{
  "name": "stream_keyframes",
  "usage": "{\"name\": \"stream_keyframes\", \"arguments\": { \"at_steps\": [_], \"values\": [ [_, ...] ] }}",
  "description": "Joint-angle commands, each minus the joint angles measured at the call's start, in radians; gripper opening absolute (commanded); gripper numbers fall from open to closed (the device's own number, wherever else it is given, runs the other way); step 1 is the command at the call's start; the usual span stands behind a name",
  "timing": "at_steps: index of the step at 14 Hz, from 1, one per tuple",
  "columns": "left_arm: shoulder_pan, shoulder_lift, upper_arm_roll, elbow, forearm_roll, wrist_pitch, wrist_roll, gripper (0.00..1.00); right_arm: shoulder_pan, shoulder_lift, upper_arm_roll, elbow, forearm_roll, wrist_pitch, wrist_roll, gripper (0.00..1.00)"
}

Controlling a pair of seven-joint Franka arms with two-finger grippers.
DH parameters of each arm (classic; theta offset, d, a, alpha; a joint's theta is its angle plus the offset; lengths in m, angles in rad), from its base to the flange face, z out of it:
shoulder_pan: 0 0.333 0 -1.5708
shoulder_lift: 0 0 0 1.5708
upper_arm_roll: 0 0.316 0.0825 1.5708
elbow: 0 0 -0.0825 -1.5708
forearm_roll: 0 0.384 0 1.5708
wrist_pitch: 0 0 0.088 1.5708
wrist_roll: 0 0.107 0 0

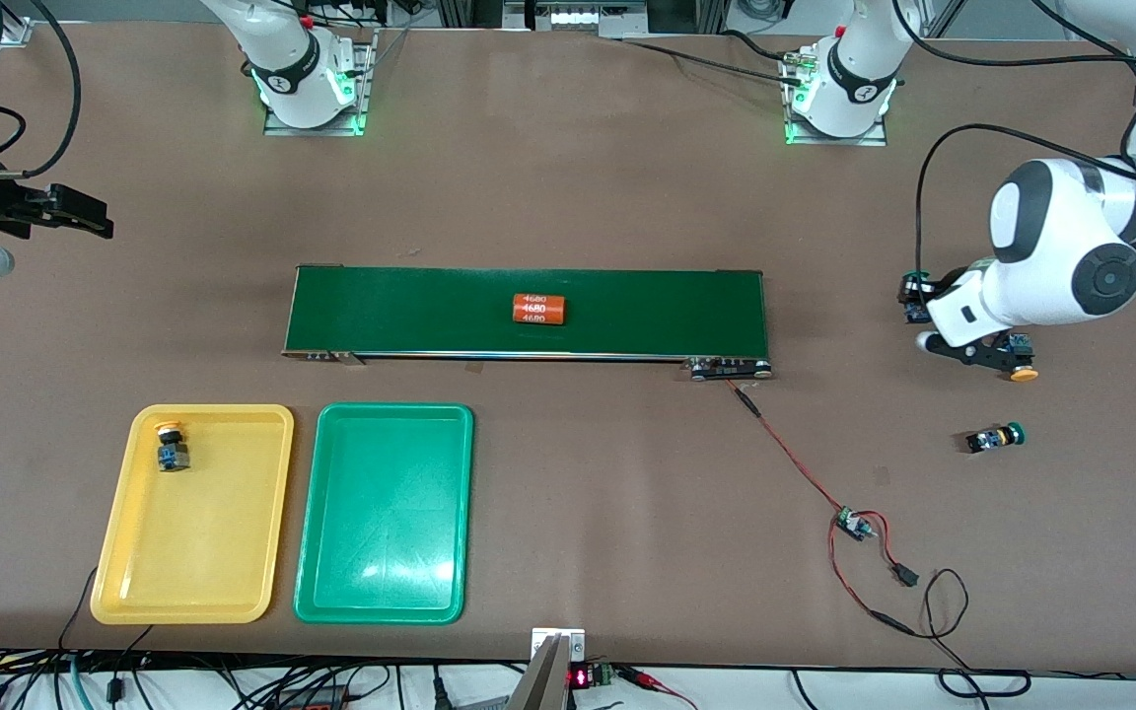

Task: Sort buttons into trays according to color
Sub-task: 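Lift the green-capped button and carry it toward the belt end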

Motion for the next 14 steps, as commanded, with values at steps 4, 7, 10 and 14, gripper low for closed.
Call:
{"name": "stream_keyframes", "arguments": {
  "at_steps": [4,7,10,14],
  "values": [
    [-0.139,0.030,0.005,0.099,-0.191,-0.031,-0.044,0.00,-0.001,-0.018,-0.007,-0.006,0.015,-0.015,0.009,1.00],
    [-0.236,0.070,0.005,0.148,-0.193,-0.026,-0.165,0.00,-0.001,-0.018,-0.007,-0.006,0.015,-0.014,0.009,1.00],
    [-0.284,0.102,0.002,0.171,-0.195,-0.025,-0.234,0.00,-0.003,-0.018,-0.007,-0.007,0.015,-0.015,0.009,1.00],
    [-0.330,0.168,-0.003,0.214,-0.210,-0.018,-0.278,0.00,-0.003,-0.018,-0.013,-0.007,0.015,-0.015,0.009,1.00]
  ]
}}
